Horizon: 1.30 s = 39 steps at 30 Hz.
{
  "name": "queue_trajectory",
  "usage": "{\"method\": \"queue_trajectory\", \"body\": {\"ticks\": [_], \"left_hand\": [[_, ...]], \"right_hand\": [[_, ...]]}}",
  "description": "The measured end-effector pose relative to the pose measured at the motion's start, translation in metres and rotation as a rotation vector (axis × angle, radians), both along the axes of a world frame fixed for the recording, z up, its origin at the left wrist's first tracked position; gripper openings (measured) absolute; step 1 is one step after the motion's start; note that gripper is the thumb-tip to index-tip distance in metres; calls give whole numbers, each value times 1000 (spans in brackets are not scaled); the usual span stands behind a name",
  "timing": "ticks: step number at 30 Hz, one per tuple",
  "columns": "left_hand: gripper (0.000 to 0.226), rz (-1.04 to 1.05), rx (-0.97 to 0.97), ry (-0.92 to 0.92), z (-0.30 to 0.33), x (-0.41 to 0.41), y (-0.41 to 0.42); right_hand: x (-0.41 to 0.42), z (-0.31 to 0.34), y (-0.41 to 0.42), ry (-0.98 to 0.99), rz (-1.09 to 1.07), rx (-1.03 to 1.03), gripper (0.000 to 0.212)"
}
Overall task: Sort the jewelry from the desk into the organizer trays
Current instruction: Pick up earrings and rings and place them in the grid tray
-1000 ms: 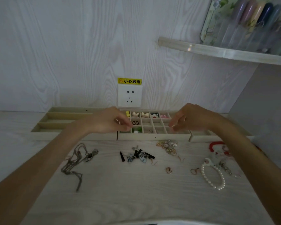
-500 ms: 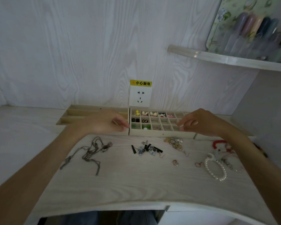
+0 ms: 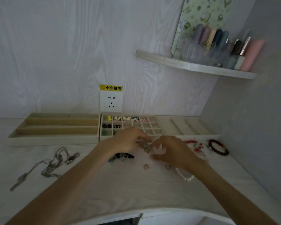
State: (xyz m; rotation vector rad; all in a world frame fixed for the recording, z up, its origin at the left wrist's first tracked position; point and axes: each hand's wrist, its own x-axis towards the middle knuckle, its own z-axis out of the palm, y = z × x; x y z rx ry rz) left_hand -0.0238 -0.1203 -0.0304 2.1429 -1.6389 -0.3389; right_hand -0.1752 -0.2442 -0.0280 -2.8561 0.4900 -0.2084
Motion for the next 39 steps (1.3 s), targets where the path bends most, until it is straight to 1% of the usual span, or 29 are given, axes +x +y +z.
{"method": "queue_trajectory", "body": {"ticks": [1,3,6,8,10,12,15,19,21,23,27,30,34,36,39], "left_hand": [[38,-8,-18,-29,-3,-2,-2],[37,-13,-46,-87,-6,-3,-3],[35,-29,-35,-153,-7,-3,-3],[32,-29,-46,-144,-8,-1,-4],[30,-11,-51,-79,-8,0,-4],[30,-7,-32,-42,-7,0,-4],[26,-55,-3,-97,-3,-5,-6],[17,-98,-35,-235,-1,-15,-12],[15,-107,-54,-275,-2,-15,-15],[16,-126,-45,-286,-3,-13,-16],[19,-150,-35,-201,-2,-3,-13],[18,-136,0,-74,2,2,-10],[10,-114,-83,127,12,7,-4],[7,-109,-110,147,19,10,-2],[11,-45,-137,126,24,16,3]], "right_hand": [[1,-5,1,-32,-13,-9,30],[4,-11,-1,-86,-4,35,23],[6,-11,-9,-128,26,185,18],[4,-4,-16,-167,-12,347,14],[0,3,-24,-195,-71,493,13],[-4,8,-32,-186,-103,561,12],[-9,13,-40,-170,-118,581,3],[-18,22,-49,-170,-138,536,6],[-21,28,-52,-204,-144,541,9],[-24,34,-53,-231,-131,561,8],[-26,43,-54,-248,-105,594,19],[-25,46,-53,-234,-87,605,16],[-17,49,-44,-169,-62,578,12],[-9,47,-39,-126,-14,566,14],[4,40,-31,-23,12,531,22]]}}
